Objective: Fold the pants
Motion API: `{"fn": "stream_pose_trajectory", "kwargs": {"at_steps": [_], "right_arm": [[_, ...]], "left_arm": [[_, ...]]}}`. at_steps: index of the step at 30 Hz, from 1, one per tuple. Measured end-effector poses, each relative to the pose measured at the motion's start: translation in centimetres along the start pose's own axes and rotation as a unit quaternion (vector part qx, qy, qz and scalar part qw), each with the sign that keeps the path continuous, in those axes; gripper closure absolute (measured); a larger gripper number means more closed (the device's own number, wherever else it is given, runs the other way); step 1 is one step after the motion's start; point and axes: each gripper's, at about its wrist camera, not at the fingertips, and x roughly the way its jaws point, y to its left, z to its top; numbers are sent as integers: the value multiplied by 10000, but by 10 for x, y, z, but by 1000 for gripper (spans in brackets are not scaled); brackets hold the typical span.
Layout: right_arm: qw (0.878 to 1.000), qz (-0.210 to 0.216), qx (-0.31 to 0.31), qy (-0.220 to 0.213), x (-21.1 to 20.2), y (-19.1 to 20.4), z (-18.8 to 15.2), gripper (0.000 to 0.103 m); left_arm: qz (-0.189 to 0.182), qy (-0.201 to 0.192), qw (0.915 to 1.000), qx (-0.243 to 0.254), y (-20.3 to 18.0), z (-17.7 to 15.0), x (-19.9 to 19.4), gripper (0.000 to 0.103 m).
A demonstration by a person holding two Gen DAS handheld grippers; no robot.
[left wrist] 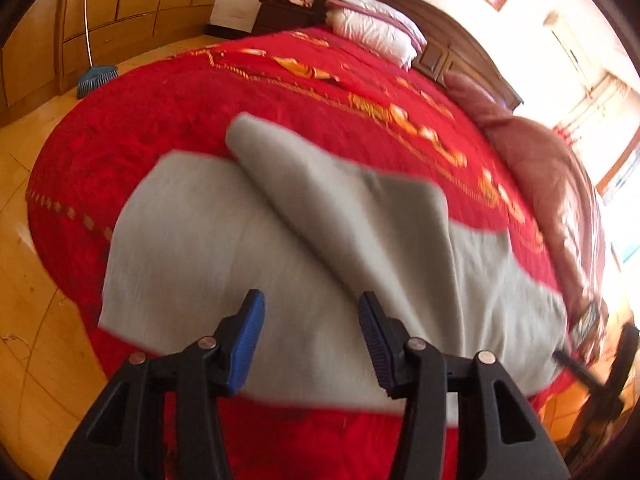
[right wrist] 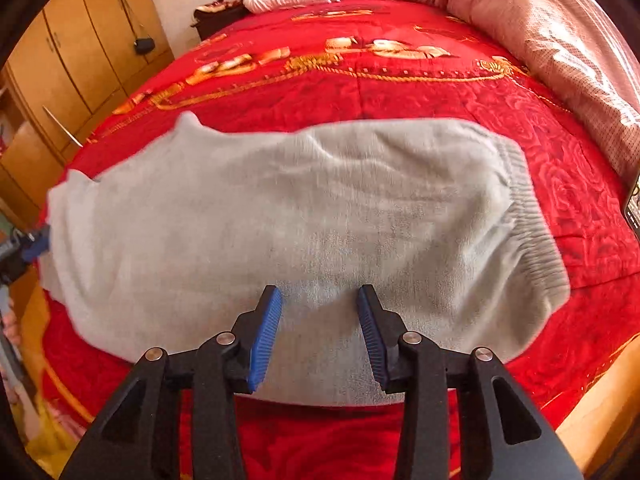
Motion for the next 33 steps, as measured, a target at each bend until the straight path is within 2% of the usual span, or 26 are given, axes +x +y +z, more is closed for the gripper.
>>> {"fn": "stream_pose_trajectory", "kwargs": {"at_steps": [5, 8, 9, 10, 11, 12, 14, 16, 20, 25, 27, 30, 33], "right_arm": [[9995, 169, -20, -258, 1, -1, -7, 53], [9991, 152, -110, -368, 1, 0, -10, 53], [9990, 145, -128, -395, 1, 0, -11, 53], [9989, 142, -142, -421, 1, 1, -12, 53], [9988, 149, -146, -440, 1, 1, -12, 52], [9987, 160, -143, -452, 1, 1, -13, 51], [9986, 183, -135, -474, 1, 0, -13, 50], [9985, 176, -143, -490, 1, 1, -14, 49], [9985, 150, -167, -495, 1, 3, -14, 49], [9985, 174, -146, -499, 1, 3, -14, 49], [9984, 194, -133, -508, 0, 2, -15, 49], [9984, 217, -105, -519, 0, 2, -15, 49], [9983, 224, -105, -534, 1, 2, -15, 47]], "left_arm": [[-23, -149, 9998, -87, -1, 22, 18, 46], [179, -196, 9995, -144, -1, 31, 34, 46], [224, -203, 9994, -189, -2, 34, 39, 50], [255, -259, 9990, -244, -3, 35, 41, 71], [243, -327, 9988, -258, -6, 36, 40, 83], [232, -417, 9986, -236, -11, 38, 37, 89], [249, -576, 9980, -79, -25, 38, 28, 93], [139, -647, 9975, 264, -46, 37, 19, 93], [-294, -490, 9934, 993, -91, 28, 11, 93], [-987, 42, 9822, 1597, -144, -1, 31, 92], [-1089, 319, 9781, 1746, -157, -12, 44, 88], [-1152, 492, 9760, 1782, -162, -23, 51, 72], [-1412, 504, 9753, 1620, -156, -24, 42, 68]]}}
